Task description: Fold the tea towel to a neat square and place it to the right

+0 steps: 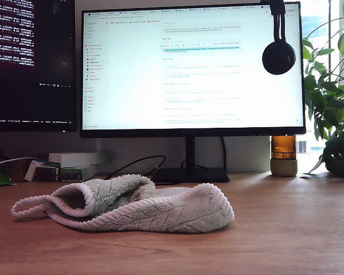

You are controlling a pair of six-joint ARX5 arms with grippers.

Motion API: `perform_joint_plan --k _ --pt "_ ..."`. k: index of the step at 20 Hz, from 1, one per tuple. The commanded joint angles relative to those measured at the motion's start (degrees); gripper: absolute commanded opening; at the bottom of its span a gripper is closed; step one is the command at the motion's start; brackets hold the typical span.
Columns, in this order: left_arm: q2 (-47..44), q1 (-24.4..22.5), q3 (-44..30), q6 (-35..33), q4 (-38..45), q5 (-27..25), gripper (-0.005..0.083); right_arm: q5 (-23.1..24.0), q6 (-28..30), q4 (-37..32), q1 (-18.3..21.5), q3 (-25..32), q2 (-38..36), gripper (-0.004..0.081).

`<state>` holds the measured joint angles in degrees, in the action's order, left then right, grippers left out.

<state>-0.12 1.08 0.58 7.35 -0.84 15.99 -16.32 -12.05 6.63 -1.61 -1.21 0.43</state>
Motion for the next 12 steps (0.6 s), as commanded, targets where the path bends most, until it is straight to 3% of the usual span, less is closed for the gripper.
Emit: perform_joint_plan --k 1,8,12 --pt "1.60 1.66 0.68 0.17 0.33 0.35 -0.0019 -0.13 -0.22 1.90 -1.64 -2.05 -0.26 -0.0013" --pt "10.84 9.16 1.46 -1.44 1.33 0.50 -0.0019 0.02 -0.59 9.86 -7.87 -6.54 3.06 -0.0013" --pt "16.50 12.90 2.05 -2.23 3.08 0.50 -0.0019 -0.35 -1.16 10.38 -11.74 -8.39 8.07 -0.0013"
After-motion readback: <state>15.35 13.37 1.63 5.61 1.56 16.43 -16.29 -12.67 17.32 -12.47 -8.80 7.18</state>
